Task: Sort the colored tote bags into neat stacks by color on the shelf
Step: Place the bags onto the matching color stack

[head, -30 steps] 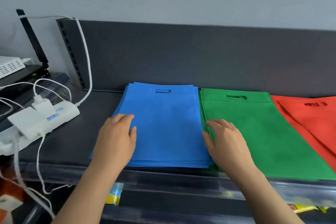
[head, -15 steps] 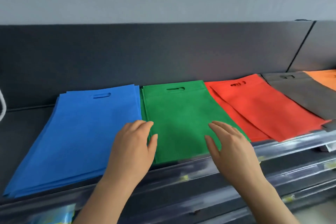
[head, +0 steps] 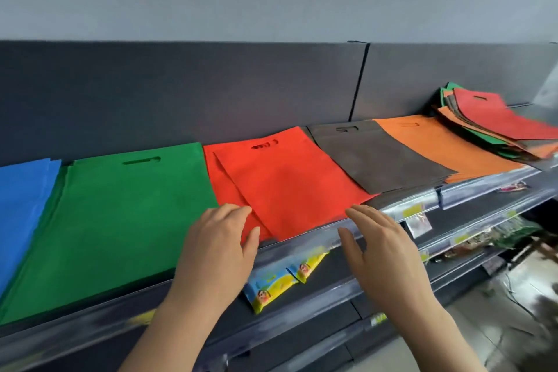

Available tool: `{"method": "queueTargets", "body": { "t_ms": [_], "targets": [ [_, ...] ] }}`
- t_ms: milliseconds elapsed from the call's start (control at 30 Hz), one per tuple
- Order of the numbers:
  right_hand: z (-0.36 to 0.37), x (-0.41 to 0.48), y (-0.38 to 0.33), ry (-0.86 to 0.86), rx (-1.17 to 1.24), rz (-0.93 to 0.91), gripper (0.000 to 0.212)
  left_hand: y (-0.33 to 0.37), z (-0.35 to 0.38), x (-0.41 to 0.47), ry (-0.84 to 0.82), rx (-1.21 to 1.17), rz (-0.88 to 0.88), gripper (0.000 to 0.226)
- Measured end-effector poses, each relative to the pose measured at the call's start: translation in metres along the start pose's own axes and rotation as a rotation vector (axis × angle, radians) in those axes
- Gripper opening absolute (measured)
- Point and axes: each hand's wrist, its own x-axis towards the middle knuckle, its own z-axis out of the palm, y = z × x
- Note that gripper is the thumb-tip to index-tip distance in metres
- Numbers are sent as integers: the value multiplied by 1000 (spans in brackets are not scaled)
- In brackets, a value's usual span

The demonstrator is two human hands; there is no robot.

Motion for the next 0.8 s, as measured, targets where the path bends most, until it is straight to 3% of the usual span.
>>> {"method": "queueTargets", "body": {
  "t_ms": [300, 800],
  "targets": [
    [-34, 24, 124, 15, -83, 39, 20, 102, 75, 43, -26, -27, 38, 34],
    [-26, 114, 272, -55, -101, 161, 38, 207, 186, 162, -70, -59, 113, 28]
  ]
}}
